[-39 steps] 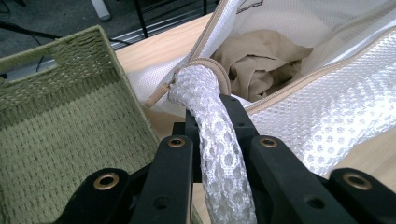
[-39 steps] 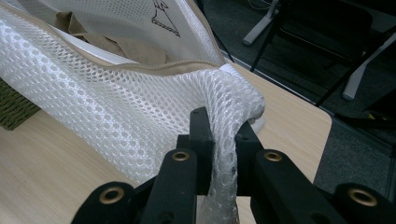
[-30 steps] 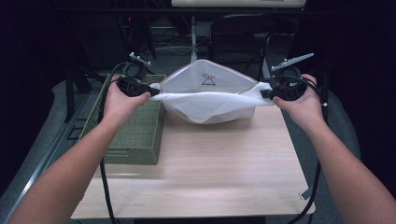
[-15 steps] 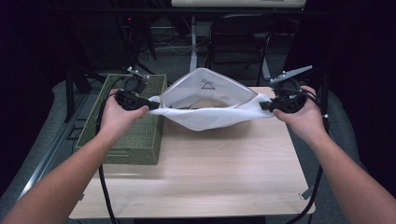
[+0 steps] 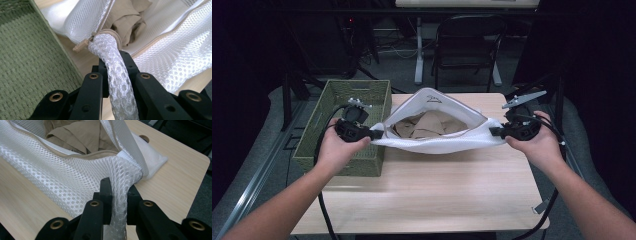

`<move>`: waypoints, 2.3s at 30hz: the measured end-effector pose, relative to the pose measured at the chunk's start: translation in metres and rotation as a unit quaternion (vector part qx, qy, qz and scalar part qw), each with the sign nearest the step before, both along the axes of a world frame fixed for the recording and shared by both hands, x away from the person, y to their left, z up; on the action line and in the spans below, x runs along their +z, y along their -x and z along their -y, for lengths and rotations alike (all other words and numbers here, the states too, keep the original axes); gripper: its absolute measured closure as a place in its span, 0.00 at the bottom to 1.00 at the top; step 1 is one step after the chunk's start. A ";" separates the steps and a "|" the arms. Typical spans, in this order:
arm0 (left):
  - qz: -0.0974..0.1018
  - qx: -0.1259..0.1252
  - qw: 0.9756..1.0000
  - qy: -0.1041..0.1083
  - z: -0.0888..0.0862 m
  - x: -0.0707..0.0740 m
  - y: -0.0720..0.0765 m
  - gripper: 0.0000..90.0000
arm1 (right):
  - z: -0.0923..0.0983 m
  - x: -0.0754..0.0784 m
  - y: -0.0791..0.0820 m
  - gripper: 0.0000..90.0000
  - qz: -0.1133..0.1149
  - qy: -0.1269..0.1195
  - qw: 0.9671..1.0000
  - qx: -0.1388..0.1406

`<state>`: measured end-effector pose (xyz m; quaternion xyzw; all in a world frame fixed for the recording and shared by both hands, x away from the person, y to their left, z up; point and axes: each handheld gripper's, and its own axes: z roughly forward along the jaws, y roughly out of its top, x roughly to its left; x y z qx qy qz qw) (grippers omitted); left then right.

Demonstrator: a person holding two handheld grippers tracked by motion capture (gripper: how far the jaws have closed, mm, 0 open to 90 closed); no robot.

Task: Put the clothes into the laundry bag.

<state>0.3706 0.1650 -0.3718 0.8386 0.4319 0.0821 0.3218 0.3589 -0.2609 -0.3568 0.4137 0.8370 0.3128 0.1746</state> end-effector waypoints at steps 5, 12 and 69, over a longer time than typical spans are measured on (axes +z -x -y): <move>-0.009 0.000 1.000 0.009 -0.004 -0.011 0.008 0.91 | 0.000 -0.009 0.010 0.88 -0.005 -0.005 1.000 0.003; -0.017 -0.003 1.000 0.018 -0.007 -0.025 0.018 0.90 | -0.003 -0.020 0.022 0.88 -0.007 0.007 1.000 0.013; -0.024 -0.013 0.999 0.023 -0.006 -0.158 0.082 0.63 | 0.000 -0.144 0.070 0.71 -0.078 -0.006 0.997 0.026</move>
